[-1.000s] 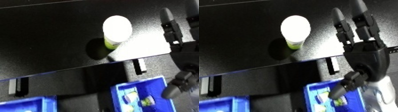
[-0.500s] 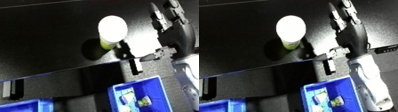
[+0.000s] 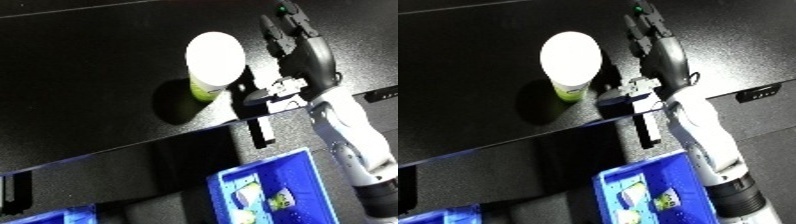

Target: Pick up the object and place it into the box

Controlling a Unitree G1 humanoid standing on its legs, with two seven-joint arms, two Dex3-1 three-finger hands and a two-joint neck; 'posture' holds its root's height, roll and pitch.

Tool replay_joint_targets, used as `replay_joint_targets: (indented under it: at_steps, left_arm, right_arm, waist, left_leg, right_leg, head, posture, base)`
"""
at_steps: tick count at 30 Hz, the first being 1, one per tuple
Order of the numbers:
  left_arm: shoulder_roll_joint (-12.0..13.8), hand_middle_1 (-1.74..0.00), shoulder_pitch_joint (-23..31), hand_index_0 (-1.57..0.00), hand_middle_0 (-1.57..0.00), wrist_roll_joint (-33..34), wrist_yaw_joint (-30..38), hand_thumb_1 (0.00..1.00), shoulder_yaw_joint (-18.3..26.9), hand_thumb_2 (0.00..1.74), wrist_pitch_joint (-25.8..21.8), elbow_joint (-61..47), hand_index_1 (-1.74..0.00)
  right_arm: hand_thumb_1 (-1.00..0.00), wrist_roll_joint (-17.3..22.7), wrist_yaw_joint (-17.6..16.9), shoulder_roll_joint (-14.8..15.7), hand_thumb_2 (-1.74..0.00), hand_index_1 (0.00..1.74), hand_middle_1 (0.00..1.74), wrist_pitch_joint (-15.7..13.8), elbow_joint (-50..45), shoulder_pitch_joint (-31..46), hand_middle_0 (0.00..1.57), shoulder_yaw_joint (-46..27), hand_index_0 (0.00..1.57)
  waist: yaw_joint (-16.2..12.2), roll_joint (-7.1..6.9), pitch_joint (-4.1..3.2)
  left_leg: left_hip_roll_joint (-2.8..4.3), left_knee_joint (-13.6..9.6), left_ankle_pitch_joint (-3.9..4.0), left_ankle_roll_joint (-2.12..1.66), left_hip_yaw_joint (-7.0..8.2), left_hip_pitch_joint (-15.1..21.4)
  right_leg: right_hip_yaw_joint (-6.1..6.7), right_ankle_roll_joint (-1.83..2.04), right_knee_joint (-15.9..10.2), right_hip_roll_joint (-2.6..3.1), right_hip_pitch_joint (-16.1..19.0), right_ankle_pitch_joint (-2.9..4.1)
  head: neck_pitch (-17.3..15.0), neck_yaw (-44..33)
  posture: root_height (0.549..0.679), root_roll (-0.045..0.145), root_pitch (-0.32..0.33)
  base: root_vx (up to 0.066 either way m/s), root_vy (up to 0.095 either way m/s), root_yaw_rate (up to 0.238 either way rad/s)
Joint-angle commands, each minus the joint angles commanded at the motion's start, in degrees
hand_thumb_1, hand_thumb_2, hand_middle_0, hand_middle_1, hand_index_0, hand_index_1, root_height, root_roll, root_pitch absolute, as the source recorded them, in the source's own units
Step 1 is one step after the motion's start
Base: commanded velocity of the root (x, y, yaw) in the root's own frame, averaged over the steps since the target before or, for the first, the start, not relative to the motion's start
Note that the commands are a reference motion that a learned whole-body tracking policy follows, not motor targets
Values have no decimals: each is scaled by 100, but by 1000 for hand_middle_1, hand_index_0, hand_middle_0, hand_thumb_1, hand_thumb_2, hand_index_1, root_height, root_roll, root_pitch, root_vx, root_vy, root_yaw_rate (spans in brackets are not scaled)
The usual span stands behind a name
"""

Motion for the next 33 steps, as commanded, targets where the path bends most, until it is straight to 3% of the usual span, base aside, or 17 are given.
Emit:
replay_joint_targets:
  at_steps: [8, 25, 33]
  left_arm:
    - [-20, 0, -39, 0, 0, -21, -13, 0, -88, 0, 123, -113, 0]
    - [-128, 0, -106, 0, 0, -16, 83, 0, -229, 0, 307, -292, 0]
    - [-138, 0, -80, 0, 0, -6, 89, 0, -193, 0, 273, -273, 0]
  right_arm:
    - [0, -47, 194, 104, 0, 0, 0, 260, 310, -375, 0, 397, 0]
    - [-850, -110, 232, 470, -1479, 1479, 1479, 469, 284, -551, 1334, 755, 1334]
    - [-850, -114, 177, 388, -1479, 1479, 1479, 293, 197, -446, 1334, 673, 1334]
  waist:
    - [80, 51, 16]
    - [123, 88, 45]
    - [78, 79, 45]
  left_leg:
    - [-42, -3, 1, 1, -26, -1]
    - [-63, 4, 6, -4, -27, -11]
    - [-39, -63, 27, -16, 6, 12]
  right_leg:
    - [-4, -23, 24, -35, -15, -19]
    - [22, -31, 64, -60, -61, -28]
    - [43, -23, 34, -39, -71, -18]
  head:
    - [80, 257]
    - [128, 462]
    - [178, 493]
  posture:
    - [637, 68, -43]
    - [636, 75, -42]
    - [637, 74, -37]
  base:
    - [12, 9, 40]
    - [9, 7, 23]
    - [-8, 1, -18]
